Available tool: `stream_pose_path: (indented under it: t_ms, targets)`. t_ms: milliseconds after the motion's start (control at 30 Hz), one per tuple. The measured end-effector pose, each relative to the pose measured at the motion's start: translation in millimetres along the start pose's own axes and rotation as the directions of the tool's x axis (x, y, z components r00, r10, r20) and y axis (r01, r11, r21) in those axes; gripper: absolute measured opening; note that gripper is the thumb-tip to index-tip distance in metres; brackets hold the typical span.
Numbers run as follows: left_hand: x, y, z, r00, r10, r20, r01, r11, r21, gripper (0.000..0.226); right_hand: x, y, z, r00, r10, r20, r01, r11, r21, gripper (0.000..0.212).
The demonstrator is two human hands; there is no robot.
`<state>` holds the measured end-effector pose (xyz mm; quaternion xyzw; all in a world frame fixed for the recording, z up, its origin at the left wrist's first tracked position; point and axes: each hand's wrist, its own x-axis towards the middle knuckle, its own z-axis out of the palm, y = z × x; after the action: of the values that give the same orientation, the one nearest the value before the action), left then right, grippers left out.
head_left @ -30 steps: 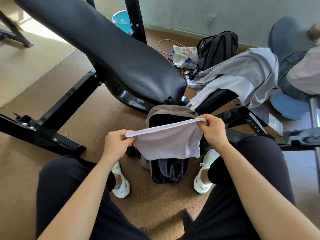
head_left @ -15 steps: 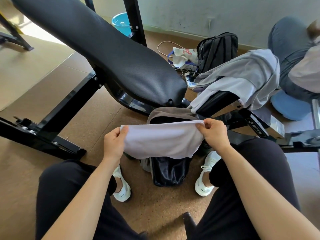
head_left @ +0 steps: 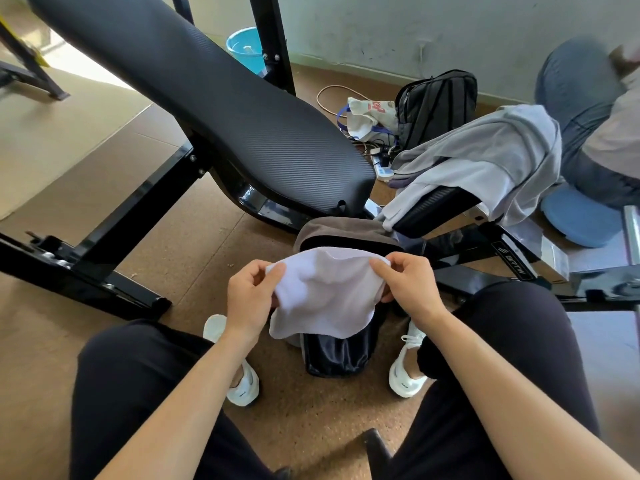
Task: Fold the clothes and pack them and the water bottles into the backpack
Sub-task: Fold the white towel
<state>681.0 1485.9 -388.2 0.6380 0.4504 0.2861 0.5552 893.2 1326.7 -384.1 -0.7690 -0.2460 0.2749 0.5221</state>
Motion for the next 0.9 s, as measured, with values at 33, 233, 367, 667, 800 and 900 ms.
stream_pose_path:
  t_ms: [33,233,367,667,800,900]
  targets:
    - [-3.5,2.1,3.5,1.000,0.000,0.030,0.000,1.000,-0.006,0.021,-3.9,-1.7,3.3,1.000,-0.008,0.014,0.008,1.000,0.015,0.041]
    - [-19.5,11.2,20.2,0.987,-0.018,0.158,0.025,0.999,-0.046,0.017,-21.0,-10.1,17.6,0.992,-0.091,0.083,0.091,0.996,-0.004,0.038]
    - [-33.2,16.3,31.4,0.971,-0.019,0.237,0.029,0.999,-0.036,0.012,-30.0,-15.3,24.7,0.959,-0.183,0.217,0.204,0.976,-0.076,0.021]
    - [-35.2,14.6,35.0,0.955,-0.004,0.297,0.023,0.998,-0.059,0.008,-37.1,-13.3,33.4,0.865,-0.345,0.365,0.450,0.855,-0.257,0.041]
    - [-35.5,20.7,31.7,0.909,0.080,0.409,-0.066,0.997,-0.049,0.015,-30.6,-12.3,34.7,0.894,-0.390,0.220,0.431,0.883,-0.184,0.025]
    - [-27.3,24.0,21.0,0.928,0.175,0.329,-0.153,0.984,-0.091,0.024,-21.7,-11.2,26.9,0.927,-0.303,0.220,0.327,0.941,-0.084,0.009]
